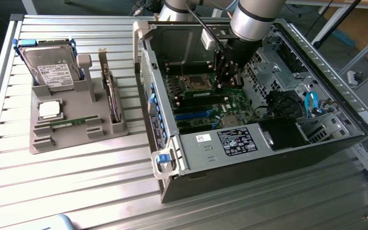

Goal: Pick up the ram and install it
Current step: 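Pick up the ram and move it above insertion slot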

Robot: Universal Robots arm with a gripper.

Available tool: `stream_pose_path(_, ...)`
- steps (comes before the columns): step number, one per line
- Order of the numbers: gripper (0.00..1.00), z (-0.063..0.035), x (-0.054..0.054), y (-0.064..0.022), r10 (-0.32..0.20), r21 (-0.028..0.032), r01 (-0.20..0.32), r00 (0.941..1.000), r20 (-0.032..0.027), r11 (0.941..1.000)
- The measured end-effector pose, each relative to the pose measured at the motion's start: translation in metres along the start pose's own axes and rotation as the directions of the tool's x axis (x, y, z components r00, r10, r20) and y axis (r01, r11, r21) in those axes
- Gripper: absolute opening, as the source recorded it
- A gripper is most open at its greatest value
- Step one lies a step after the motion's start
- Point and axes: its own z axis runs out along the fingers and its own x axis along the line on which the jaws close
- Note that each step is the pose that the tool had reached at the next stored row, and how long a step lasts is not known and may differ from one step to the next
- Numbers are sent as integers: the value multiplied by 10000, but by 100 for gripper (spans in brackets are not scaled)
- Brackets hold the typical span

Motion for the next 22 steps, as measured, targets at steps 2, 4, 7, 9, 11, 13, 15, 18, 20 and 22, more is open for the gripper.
stream_pose_path(2,12,-1,0,0,0,0,0,10000,2,10000)
stream_pose_path(4,12,-17,0,1,0,0,0,10000,-1,10000)
stream_pose_path(7,12,-45,0,2,0,0,0,10000,-2,10000)
stream_pose_path(9,12,-72,1,2,0,-1,0,10000,-5,10000)
stream_pose_path(11,12,-101,1,3,1,-1,-1,10000,-11,10000)
stream_pose_path(13,12,-131,1,3,0,-3,0,10000,-17,10000)
stream_pose_path(15,12,-160,2,4,1,-4,-1,10000,-23,10000)
stream_pose_path(18,12,-227,2,4,2,-10,-2,10000,-48,10000)
stream_pose_path(20,12,-264,3,3,2,-15,-2,10000,-70,10000)
stream_pose_path(22,12,-302,3,3,3,-21,-3,10000,-95,10000)
